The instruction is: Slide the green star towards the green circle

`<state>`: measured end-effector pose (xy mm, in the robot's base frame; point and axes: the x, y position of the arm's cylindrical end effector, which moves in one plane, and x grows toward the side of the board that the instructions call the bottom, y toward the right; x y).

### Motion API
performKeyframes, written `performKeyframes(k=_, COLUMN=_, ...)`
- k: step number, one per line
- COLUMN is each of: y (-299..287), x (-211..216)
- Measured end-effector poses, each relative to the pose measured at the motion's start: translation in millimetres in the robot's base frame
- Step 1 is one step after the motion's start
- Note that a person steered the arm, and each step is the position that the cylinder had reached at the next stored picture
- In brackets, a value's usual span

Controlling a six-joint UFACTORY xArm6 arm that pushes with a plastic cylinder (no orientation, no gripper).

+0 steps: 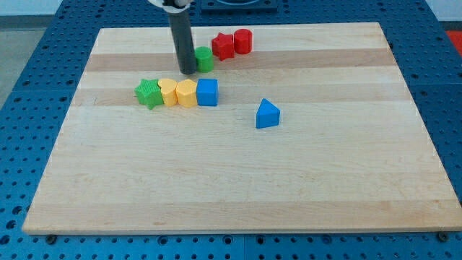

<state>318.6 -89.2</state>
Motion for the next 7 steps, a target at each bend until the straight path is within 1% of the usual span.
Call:
performKeyframes(k=1, y=16.5, x=-20.7)
performKeyframes(k=2, y=19.2, x=-32.6)
performKeyframes(k=3, y=16.1, x=-22.2)
performKeyframes(k=4, y=-21.3, x=-0.8)
performKeyframes(k=6, y=-98.3, x=5.8)
performKeyframes(k=7, y=-117.8, x=32.0)
